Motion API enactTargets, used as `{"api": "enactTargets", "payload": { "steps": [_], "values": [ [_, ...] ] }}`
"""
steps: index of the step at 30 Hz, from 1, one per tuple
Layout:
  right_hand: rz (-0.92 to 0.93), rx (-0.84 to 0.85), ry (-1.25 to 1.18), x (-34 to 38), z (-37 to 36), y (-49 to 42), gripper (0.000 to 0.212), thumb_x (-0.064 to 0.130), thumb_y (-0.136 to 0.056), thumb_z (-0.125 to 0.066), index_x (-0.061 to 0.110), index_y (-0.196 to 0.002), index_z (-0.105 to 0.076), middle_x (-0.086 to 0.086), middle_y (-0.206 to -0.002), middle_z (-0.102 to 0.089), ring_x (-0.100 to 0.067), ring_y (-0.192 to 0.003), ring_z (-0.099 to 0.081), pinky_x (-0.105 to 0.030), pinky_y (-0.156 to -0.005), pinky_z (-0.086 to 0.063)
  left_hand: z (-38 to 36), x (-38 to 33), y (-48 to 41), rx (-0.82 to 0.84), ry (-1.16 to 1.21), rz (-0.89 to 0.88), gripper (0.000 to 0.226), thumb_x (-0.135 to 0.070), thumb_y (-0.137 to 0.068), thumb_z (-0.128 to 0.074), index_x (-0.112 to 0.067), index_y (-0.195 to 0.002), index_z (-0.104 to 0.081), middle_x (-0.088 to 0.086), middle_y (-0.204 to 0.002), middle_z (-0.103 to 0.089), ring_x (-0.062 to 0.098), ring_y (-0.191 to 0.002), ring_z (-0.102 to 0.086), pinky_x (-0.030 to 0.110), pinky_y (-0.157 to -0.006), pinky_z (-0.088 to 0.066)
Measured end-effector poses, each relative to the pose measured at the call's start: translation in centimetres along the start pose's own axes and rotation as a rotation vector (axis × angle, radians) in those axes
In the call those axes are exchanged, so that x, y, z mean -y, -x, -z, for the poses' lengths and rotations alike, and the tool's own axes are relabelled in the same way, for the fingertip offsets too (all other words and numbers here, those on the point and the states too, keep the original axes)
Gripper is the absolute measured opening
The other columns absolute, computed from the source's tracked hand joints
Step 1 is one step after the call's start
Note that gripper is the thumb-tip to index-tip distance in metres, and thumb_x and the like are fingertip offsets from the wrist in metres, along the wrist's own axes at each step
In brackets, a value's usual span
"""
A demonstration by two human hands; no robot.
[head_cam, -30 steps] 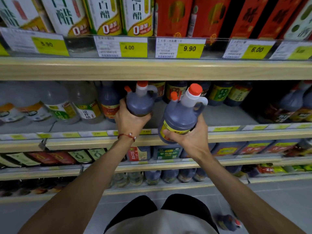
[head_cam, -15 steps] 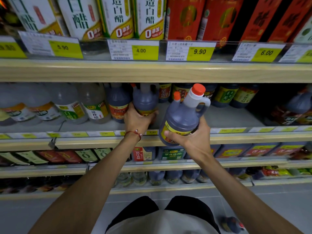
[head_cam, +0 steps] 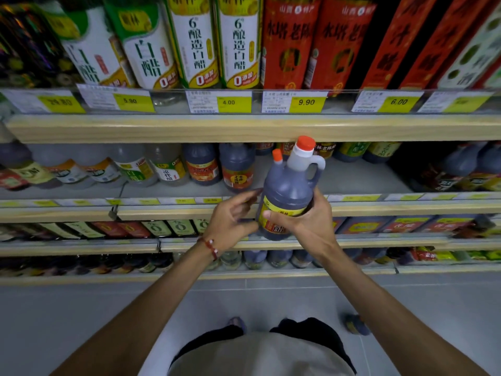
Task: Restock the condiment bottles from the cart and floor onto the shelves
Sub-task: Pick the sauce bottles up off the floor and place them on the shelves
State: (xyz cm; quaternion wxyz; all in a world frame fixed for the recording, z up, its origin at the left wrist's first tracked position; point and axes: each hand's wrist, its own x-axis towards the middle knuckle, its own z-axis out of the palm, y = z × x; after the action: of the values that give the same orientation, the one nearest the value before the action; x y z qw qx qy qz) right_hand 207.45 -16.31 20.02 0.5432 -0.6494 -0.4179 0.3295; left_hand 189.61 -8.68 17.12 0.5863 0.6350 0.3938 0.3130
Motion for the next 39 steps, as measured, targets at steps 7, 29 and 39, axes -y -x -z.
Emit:
{"api": "enactTargets", "payload": {
  "steps": [7, 29, 39],
  "values": [
    [-0.111, 0.264, -0.051, 0.3, 2.8, -0.4, 0.070, 0.015, -0.075, -0.093, 0.012, -0.135, -0.057, -0.001, -0.123, -0.076, -0.017, -0.114, -0.072, -0.046, -0.100, -0.059, -2.8, -2.0, 1.1, -0.001, 0.076, 0.060, 0.072, 0.002, -0.071, -0.087, -0.006, -0.138, -0.060, 0.003, -0.126, -0.073, 0.018, -0.116, -0.069, 0.037, -0.099, -0.057],
    [0.080, 0.441, 0.149, -2.7, 10.2, -3.4, 0.050, 0.014, -0.092, -0.078, 0.010, -0.138, -0.058, -0.011, -0.134, -0.062, -0.019, -0.127, -0.059, -0.045, -0.108, -0.051, -9.4, -2.1, 0.0, -0.123, -0.114, -0.017, 0.060, -0.005, -0.085, -0.079, -0.016, -0.140, -0.057, 0.005, -0.134, -0.062, 0.014, -0.123, -0.063, 0.038, -0.107, -0.052],
    [0.270, 0.317, 0.123, -3.4, 5.8, -6.2, 0.061, 0.008, -0.090, -0.077, 0.013, -0.145, -0.052, -0.001, -0.134, -0.050, -0.018, -0.133, -0.053, -0.042, -0.112, -0.048, -8.9, 0.5, -3.6, -0.290, -0.336, -0.204, 0.071, -0.014, -0.098, -0.064, -0.016, -0.160, -0.028, 0.005, -0.159, -0.040, 0.021, -0.146, -0.043, 0.049, -0.116, -0.042]
  ]
}}
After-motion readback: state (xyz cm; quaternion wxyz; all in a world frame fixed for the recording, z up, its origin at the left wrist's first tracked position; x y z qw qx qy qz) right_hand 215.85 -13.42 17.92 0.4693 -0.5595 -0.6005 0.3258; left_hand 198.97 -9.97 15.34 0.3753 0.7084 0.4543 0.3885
